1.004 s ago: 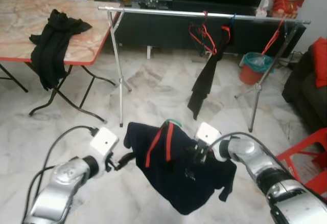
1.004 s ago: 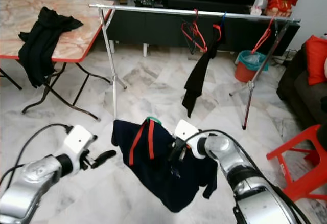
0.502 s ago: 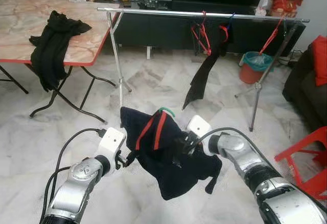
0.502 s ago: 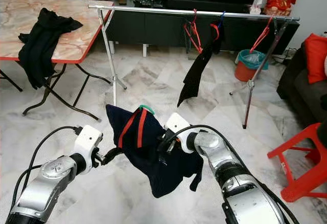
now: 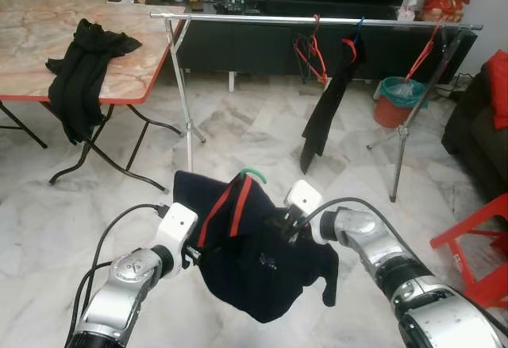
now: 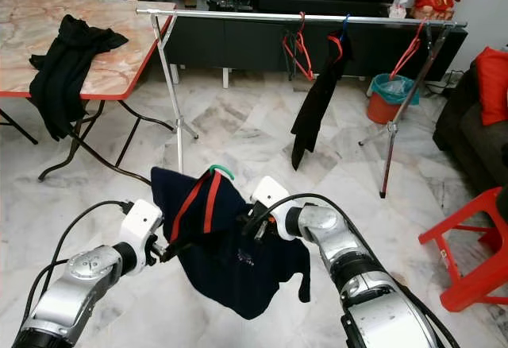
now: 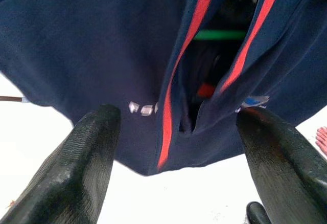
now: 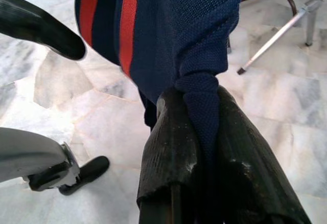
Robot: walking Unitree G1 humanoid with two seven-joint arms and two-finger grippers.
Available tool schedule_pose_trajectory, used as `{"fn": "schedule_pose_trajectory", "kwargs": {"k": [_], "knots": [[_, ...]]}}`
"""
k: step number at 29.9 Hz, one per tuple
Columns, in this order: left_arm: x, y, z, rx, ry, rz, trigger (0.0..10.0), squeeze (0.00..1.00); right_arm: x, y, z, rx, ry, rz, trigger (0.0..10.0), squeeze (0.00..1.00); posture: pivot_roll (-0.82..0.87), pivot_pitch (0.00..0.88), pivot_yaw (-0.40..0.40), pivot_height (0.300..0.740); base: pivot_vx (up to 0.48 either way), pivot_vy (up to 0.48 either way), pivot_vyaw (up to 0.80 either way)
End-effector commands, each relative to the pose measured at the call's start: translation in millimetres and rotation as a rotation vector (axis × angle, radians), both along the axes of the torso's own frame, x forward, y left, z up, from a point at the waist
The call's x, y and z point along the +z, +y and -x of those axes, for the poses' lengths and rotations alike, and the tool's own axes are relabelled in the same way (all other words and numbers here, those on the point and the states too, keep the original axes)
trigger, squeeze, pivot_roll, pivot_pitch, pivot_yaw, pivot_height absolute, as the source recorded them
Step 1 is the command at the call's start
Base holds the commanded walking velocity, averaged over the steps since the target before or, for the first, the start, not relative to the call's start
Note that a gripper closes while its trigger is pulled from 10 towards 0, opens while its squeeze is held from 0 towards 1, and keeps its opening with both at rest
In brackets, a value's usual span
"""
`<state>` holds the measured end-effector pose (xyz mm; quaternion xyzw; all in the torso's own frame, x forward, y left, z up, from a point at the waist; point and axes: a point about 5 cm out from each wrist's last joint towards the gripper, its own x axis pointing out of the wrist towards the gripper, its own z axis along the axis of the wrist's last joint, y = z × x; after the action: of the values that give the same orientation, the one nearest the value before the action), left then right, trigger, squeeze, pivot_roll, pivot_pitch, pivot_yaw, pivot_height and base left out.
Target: Hang hanger
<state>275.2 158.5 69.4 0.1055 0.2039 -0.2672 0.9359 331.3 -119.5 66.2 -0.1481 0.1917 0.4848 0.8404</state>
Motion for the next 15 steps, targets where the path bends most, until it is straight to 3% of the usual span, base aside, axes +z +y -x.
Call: {"fn": "schedule_pose_trajectory", "kwargs": {"k": [1,8,10,15], "knots": [[0.6,-1.5,-2.3,-0.008,-0.003,0.011,10.0,0.0,12.8,3.6,-5.9,0.011,-0.047,-0.036,0.0,0.0,0.08,0.0,-0.022,0.74,0.0,0.0,0.0],[-2.8,5.3,-7.1,0.028,0.003,-0.005,10.0,0.0,19.4,12.6,-2.7,0.109,-0.054,-0.069,0.0,0.0,0.07,0.0,-0.012,0.74,0.0,0.0,0.0],[-1.9,5.9,-9.9,0.039,-0.004,-0.005,0.0,0.0,20.3,11.5,-1.2,0.135,-0.053,-0.067,0.0,0.0,0.07,0.0,-0.014,0.74,0.0,0.0,0.0],[-1.9,7.1,-10.3,0.044,-0.004,-0.02,0.0,0.0,23.1,9.7,-1.4,0.15,-0.056,-0.066,0.0,0.0,0.07,0.0,-0.02,0.74,0.0,0.0,0.0]]}}
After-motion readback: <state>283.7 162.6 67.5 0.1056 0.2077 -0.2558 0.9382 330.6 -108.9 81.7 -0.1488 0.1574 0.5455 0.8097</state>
